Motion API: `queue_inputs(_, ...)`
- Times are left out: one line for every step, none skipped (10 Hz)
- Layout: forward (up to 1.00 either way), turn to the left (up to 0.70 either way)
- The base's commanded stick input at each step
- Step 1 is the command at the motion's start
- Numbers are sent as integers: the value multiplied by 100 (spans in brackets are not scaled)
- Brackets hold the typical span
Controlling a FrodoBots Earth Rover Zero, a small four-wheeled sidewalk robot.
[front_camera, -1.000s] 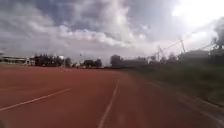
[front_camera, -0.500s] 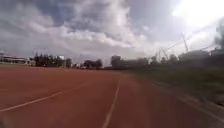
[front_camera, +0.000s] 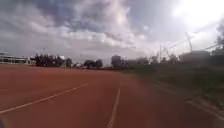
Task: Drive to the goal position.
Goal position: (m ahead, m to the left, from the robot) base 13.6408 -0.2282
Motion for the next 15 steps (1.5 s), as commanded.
queue_inputs(70, 0)
queue_inputs(70, 0)
queue_inputs(70, 0)
queue_inputs(70, 0)
queue_inputs(70, 0)
queue_inputs(70, 0)
queue_inputs(70, 0)
queue_inputs(70, 0)
queue_inputs(70, 0)
queue_inputs(70, 0)
queue_inputs(70, 0)
queue_inputs(70, 0)
queue_inputs(70, 0)
queue_inputs(70, 0)
queue_inputs(70, 0)
